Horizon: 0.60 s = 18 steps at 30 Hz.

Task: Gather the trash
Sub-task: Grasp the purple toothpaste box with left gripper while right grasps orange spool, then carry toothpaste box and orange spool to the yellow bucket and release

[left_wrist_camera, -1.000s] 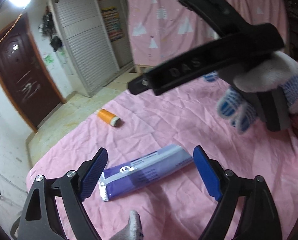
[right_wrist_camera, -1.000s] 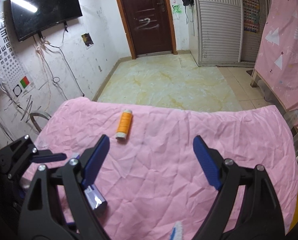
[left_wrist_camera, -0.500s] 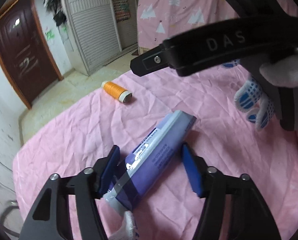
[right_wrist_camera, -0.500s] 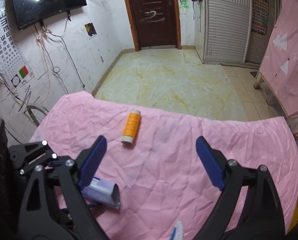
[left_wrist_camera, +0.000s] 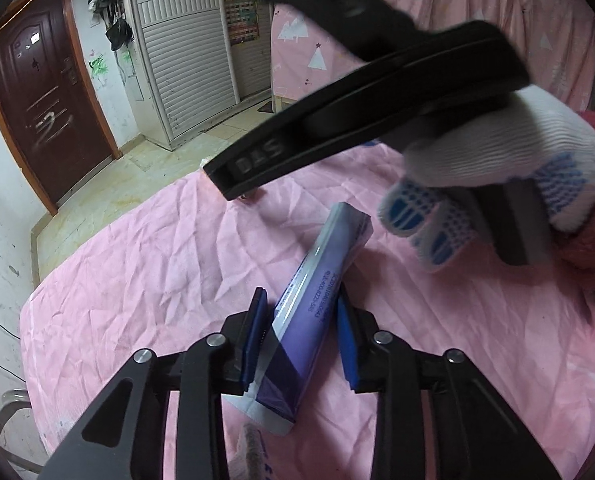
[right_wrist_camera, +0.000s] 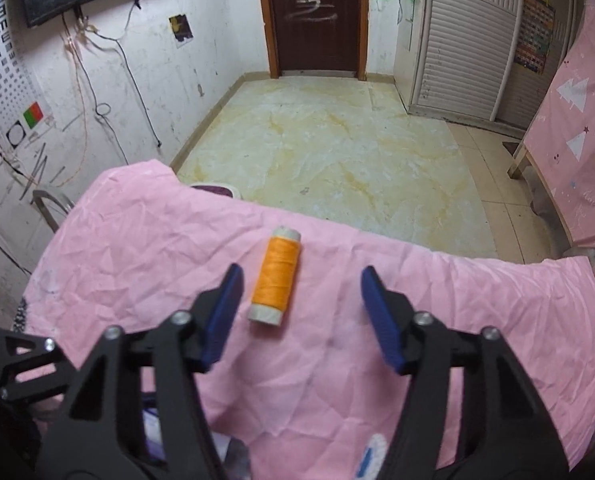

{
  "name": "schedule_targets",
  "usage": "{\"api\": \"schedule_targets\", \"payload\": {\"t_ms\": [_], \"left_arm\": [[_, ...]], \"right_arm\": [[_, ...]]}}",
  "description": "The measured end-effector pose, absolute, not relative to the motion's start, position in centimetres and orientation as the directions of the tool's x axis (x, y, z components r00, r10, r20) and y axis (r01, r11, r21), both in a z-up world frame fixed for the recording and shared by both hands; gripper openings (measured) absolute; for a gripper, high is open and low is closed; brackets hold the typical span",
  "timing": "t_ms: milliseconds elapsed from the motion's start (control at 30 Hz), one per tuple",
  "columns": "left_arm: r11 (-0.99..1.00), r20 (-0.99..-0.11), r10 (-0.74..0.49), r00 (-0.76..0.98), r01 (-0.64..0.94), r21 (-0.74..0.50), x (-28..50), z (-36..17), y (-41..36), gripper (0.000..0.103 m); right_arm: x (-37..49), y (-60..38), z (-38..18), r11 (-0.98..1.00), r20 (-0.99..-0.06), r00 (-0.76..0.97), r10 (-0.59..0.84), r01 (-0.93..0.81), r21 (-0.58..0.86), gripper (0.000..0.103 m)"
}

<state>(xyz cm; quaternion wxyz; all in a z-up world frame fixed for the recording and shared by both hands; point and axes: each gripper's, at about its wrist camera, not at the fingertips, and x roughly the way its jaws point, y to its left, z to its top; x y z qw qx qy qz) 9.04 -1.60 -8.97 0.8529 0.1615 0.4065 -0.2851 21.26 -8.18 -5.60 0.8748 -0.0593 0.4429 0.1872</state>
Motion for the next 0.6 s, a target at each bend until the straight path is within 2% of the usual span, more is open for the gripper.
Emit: {"api": "schedule_targets", "payload": {"t_ms": [33, 133, 267, 300, 333, 400, 600], "left_arm": [[0.785, -0.785, -0.356, 0.507, 0.618, 0.043, 8.8, -9.0, -1.6, 0.023], [0.787, -0.785, -0.352, 0.509, 0.615, 0.046, 8.2, -9.1, -1.6, 0.023], [0.801, -0.785, -0.336, 0.520, 0.596, 0.052, 8.0, -9.0, -1.6, 0.023], [0.804, -0.785, -0.332, 0.523, 0.592, 0.054, 7.8, -8.9, -1.7, 0.023], [0.807, -0.785, -0.328, 0.525, 0.587, 0.056, 7.8, -8.9, -1.7, 0.023], [0.816, -0.786, -0.317, 0.531, 0.575, 0.060, 7.8, -8.8, -1.8, 0.023], [0.840, -0.787, -0.292, 0.544, 0.539, 0.061, 7.5, -8.6, -2.0, 0.023]], "right_arm": [[21.3, -8.2, -5.8, 0.922, -0.800, 0.534, 0.273, -0.384, 0.059, 0.047], [21.5, -7.6, -6.3, 0.918, -0.811, 0.522, 0.264, -0.394, 0.045, 0.041], [21.4, -7.3, -6.7, 0.916, -0.820, 0.513, 0.255, -0.400, 0.035, 0.041], [21.4, -7.3, -6.7, 0.915, -0.820, 0.513, 0.255, -0.401, 0.034, 0.036], [21.4, -7.3, -6.6, 0.915, -0.819, 0.514, 0.254, -0.403, 0.030, 0.024], [21.3, -7.3, -6.5, 0.913, -0.818, 0.517, 0.252, -0.407, 0.025, 0.016], [19.7, -8.4, -5.8, 0.912, -0.793, 0.539, 0.286, -0.406, 0.053, 0.016]]}}
